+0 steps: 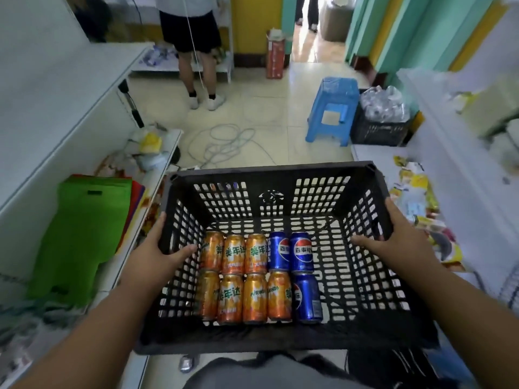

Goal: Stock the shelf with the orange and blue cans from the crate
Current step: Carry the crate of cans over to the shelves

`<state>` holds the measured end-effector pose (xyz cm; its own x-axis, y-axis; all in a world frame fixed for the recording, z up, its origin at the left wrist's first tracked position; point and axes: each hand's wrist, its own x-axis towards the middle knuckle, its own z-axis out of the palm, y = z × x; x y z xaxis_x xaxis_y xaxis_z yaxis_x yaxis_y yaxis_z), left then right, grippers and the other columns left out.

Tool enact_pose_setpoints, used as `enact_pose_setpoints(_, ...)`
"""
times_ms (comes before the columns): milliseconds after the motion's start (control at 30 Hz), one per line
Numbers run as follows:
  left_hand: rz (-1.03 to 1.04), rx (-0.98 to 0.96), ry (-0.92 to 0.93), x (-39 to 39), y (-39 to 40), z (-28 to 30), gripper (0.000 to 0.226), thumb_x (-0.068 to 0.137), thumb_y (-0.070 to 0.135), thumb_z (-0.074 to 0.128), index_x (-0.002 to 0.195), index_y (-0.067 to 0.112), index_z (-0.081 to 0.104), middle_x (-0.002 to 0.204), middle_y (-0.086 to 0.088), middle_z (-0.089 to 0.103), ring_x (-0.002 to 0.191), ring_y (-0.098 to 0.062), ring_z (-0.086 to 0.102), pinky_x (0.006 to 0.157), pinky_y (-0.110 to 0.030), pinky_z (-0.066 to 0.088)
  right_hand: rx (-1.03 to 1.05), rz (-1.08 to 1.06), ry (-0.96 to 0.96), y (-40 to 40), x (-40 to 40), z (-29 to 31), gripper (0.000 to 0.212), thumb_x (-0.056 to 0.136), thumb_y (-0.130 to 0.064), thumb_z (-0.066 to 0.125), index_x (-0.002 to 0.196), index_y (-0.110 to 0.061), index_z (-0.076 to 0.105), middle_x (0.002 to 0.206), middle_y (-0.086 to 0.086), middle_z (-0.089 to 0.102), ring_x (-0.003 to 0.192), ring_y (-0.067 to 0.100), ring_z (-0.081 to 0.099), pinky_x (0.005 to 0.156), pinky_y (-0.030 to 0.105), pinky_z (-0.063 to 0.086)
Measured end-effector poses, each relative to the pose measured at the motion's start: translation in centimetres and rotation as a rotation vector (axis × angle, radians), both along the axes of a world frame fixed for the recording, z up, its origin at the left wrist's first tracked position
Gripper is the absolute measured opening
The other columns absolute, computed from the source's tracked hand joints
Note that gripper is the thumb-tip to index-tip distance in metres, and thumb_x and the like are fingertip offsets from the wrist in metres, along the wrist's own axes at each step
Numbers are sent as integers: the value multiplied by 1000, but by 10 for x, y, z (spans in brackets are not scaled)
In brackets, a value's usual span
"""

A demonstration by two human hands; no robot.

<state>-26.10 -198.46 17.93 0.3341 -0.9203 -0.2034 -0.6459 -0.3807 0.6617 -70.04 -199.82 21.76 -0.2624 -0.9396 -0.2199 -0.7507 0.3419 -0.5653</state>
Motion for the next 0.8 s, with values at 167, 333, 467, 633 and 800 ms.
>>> enact_pose_setpoints(167,99,-8,-3,-23,-96,10,102,70,57,79,150,52,16,133,2,62,115,-26,61,86,-36,49,-33,102,24,-141,-19,23,117,64,-64,79,154,-38,10,146,-3,49,122,24,56,103,42,45)
enact_pose_setpoints(333,213,-1,67,-18,-193,-5,103,68,59,79,148,56,13,131,8,63,114,-21,62,99,-43,49,-35,198,68,-284,-6,25,113,64,-66,77,151,-47,10,132,-5,60,108,21,63,94,40,49)
enact_pose_setpoints(467,247,4,62,-7,-265,-19,107,64,68,76,147,58,10,130,8,64,112,-20,63,93,-42,53,-34,260,60,-386,15,11,112,65,-63,79,152,-45,10,135,-4,59,112,22,61,98,40,47)
enact_pose_setpoints(633,418,26,22,-3,-318,-16,103,71,61,77,147,58,8,127,6,66,105,-24,66,83,-42,56,-3,363,30,-496,51,5,111,64,-60,81,151,-45,13,131,-3,61,109,21,63,97,39,47)
enact_pose_setpoints(800,668,85,7,-11,-343,-29,104,72,62,75,149,56,5,126,1,66,99,-25,67,73,-37,57,28,583,58,-606,105,-14,111,66,-60,79,152,-44,11,125,4,65,111,25,62,95,37,45)
